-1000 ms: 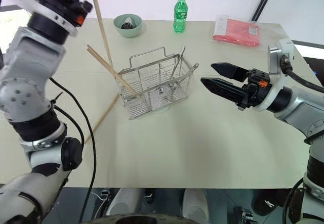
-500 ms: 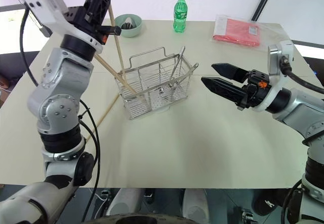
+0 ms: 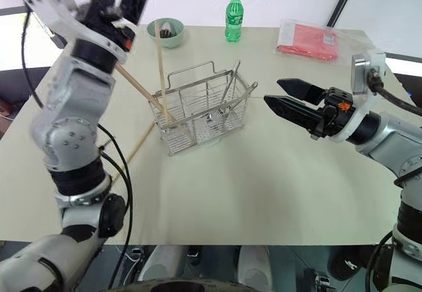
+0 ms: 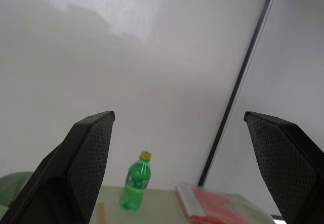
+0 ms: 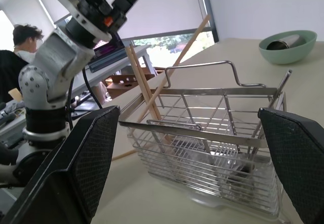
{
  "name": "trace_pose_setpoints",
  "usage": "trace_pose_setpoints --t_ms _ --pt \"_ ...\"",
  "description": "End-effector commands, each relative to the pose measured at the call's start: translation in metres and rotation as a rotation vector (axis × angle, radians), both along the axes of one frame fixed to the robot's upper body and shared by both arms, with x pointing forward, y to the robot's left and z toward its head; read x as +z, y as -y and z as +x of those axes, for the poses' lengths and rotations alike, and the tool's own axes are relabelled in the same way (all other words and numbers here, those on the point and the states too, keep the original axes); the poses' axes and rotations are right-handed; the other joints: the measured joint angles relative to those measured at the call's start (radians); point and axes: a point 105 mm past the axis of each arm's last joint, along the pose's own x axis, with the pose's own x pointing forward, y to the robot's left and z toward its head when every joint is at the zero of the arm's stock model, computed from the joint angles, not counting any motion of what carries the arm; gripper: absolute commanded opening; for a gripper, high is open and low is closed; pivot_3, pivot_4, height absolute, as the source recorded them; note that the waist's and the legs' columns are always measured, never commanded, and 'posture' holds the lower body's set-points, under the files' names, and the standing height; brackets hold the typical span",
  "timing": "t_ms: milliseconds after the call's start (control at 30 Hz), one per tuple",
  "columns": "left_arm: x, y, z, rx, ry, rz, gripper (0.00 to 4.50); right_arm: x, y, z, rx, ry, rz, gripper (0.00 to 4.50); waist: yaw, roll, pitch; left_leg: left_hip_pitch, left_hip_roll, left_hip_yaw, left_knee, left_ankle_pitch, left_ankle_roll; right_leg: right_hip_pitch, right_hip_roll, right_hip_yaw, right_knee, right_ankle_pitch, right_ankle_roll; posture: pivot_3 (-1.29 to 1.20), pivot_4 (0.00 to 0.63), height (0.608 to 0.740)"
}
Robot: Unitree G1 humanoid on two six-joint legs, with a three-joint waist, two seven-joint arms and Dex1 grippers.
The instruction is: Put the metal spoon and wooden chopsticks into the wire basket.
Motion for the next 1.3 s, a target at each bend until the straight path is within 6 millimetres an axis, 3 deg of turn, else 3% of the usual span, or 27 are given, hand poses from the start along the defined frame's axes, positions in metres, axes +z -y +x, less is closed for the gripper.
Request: trace_pose_setpoints --t_ms 33,133,233,300,467,533,667,867,1067,1300 --pt "0.053 -0.033 -0.024 0.019 0.134 -0.023 4.43 0.009 0.002 -0.001 0.004 0.039 0.015 4.5 0.0 0.0 0.0 0.0 0.0 0.0 0.0 0.0 0.0 0.0 0.0 0.0 0.0 0.0 0.0 0.0 0.15 0.684" --pt "0.086 -0.059 -0.036 0.033 0.18 -0.005 4.43 0.008 0.001 0.002 0.006 0.038 0.017 4.5 -0.003 0.001 0.0 0.0 0.0 0.0 0.0 0.0 0.0 -0.001 0.003 0.001 0.0 0.0 0.0 0.0 0.15 0.684" --pt "0.09 -0.075 -0.036 0.04 0.142 0.091 4.43 0.008 0.001 0.004 0.011 0.042 0.023 4.5 -0.002 0.001 0.0 0.002 0.0 0.0 -0.001 0.0 0.0 -0.001 0.004 0.001 0.0 0.0 0.0 0.0 0.15 0.684" --pt "0.074 -0.089 -0.026 0.058 0.053 0.183 4.43 0.007 0.0 0.005 0.013 0.043 0.025 4.5 -0.001 0.001 0.0 0.003 0.001 0.0 -0.001 0.0 0.0 -0.002 0.005 0.001 0.0 0.0 0.0 0.0 0.15 0.684" --pt "-0.007 -0.147 0.012 0.269 -0.354 0.332 4.43 0.005 0.001 0.007 0.013 0.041 0.023 4.5 0.0 0.002 0.0 0.004 0.001 0.0 -0.002 0.0 -0.001 -0.003 0.005 0.003 0.0 -0.002 -0.003 0.0 0.15 0.684" --pt "-0.037 -0.158 0.017 0.29 -0.505 0.362 4.43 0.005 0.002 0.007 0.013 0.04 0.023 4.5 0.0 0.002 0.0 0.003 0.001 0.0 -0.002 0.0 -0.001 -0.004 0.005 0.004 0.0 -0.002 -0.003 0.0 0.15 0.684" --pt "-0.087 -0.147 0.015 0.202 -0.746 0.47 4.43 0.004 0.002 0.008 0.015 0.037 0.022 4.5 0.001 0.001 0.0 0.001 0.0 0.001 -0.006 0.0 -0.001 -0.007 0.005 0.006 -0.002 -0.002 -0.003 0.0 0.15 0.684" --pt "-0.147 -0.095 -0.001 -0.055 -0.949 0.611 4.43 -0.001 -0.001 0.01 0.02 0.023 0.028 4.5 -0.002 0.001 0.0 0.002 0.0 0.003 -0.015 0.001 -0.002 -0.012 0.0 0.009 -0.002 0.0 -0.001 0.0 0.15 0.684" --pt "-0.187 -0.081 -0.013 -0.118 -1.088 0.734 4.43 -0.007 -0.003 0.003 0.038 0.014 0.003 4.5 -0.003 0.001 0.0 0.001 0.0 0.005 -0.015 0.002 -0.004 -0.01 0.0 0.01 0.0 0.0 -0.001 0.0 0.15 0.684" --pt "-0.216 -0.068 -0.006 -0.121 -1.116 0.9 4.43 -0.007 -0.006 -0.007 0.063 0.033 -0.039 4.5 0.001 0.002 0.0 0.002 0.0 0.005 -0.015 0.002 -0.004 -0.011 -0.001 0.01 -0.002 -0.002 -0.005 0.0 0.15 0.684"
